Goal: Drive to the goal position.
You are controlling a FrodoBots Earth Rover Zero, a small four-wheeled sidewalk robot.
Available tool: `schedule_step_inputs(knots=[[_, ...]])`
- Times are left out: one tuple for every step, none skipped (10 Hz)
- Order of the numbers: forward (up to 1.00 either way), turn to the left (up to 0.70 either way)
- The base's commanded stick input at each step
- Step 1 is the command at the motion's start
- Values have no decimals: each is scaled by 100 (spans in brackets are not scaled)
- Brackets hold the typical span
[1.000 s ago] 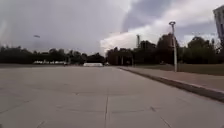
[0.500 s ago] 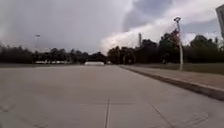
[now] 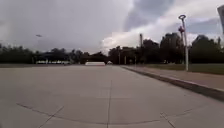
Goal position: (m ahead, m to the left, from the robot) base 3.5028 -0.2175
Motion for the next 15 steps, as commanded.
schedule_step_inputs(knots=[[100, 0], [100, 0], [100, 0], [100, -6], [100, -27], [100, -27], [100, -27], [100, -27], [100, -27], [100, 0], [100, 0], [100, 0], [100, 0], [100, 0], [100, 0]])
